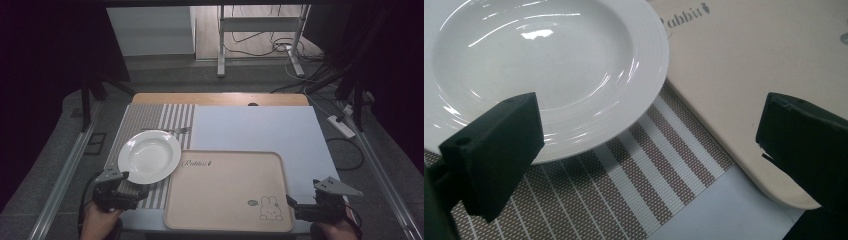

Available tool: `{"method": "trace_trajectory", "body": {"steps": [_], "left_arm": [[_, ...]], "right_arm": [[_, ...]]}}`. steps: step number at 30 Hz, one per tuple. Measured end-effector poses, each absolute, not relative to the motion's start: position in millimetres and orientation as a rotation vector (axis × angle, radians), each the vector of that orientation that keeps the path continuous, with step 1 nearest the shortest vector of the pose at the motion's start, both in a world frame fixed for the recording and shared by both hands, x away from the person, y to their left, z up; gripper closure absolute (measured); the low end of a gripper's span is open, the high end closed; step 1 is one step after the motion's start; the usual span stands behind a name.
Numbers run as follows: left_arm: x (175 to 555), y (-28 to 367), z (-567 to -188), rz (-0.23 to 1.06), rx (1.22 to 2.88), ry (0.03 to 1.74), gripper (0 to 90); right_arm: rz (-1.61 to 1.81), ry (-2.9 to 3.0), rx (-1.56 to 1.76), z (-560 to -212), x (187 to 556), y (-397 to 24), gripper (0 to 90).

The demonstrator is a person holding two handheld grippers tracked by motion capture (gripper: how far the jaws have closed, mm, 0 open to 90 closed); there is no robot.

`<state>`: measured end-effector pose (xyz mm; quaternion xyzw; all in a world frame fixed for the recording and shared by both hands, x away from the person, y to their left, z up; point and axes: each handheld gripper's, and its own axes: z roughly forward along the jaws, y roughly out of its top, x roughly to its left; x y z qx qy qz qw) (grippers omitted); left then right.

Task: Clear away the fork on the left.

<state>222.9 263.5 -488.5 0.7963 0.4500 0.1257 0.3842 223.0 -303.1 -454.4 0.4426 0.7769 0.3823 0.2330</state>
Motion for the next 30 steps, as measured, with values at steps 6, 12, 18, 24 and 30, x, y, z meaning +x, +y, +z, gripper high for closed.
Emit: {"method": "trace_trajectory", "body": {"steps": [6,12,18,24,30], "left_arm": [[224.4,261.4,-489.0,0.312,2.059,1.136,0.4],[225.2,260.9,-489.2,0.305,2.067,1.135,0.6],[227.4,260.1,-490.0,0.286,2.078,1.142,1.5],[227.8,260.0,-490.0,0.283,2.084,1.145,1.1],[227.9,260.9,-489.0,0.281,2.063,1.152,0.0]], "right_arm": [[1.037,2.139,1.207,-454.3,222.3,-301.4,0.0],[1.041,2.142,1.208,-454.6,222.7,-302.2,0.0],[1.040,2.149,1.203,-454.7,222.4,-301.9,0.0],[1.039,2.154,1.183,-454.5,221.5,-300.9,0.0],[1.028,2.159,1.178,-454.9,221.6,-299.5,0.0]]}}
